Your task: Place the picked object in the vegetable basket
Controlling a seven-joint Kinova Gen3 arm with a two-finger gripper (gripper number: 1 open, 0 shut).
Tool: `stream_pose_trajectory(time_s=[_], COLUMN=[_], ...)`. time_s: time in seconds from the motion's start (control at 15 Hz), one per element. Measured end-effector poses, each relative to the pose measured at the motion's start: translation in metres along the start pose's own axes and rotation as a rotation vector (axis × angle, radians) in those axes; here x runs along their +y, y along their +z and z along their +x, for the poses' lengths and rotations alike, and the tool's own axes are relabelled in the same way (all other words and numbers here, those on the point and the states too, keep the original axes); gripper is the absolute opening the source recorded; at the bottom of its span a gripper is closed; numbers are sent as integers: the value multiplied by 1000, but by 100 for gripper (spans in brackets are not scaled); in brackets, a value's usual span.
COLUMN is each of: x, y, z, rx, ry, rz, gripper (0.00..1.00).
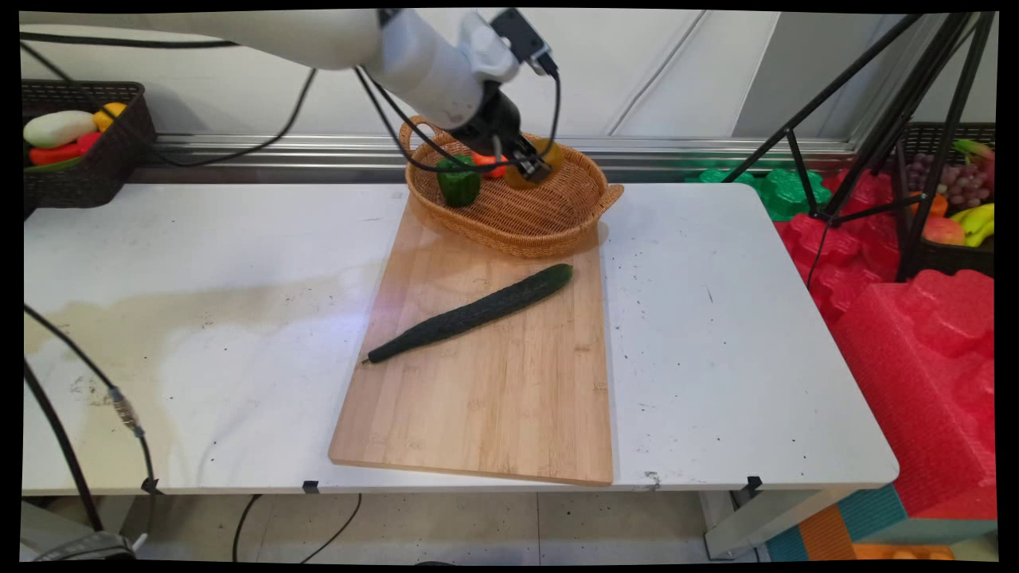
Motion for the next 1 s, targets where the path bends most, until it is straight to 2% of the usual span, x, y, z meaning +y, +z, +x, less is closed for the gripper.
stream_pose_trajectory(time_s=[0.27,0.53,0.93,1.0], x=[3,6,3,2], y=[50,85,108,107], z=[4,5,4,3], rx=[-45,-78,-98,-96], ry=[-9,-24,-56,-63], rz=[-23,-49,-60,-58], gripper=[0,0,0,100])
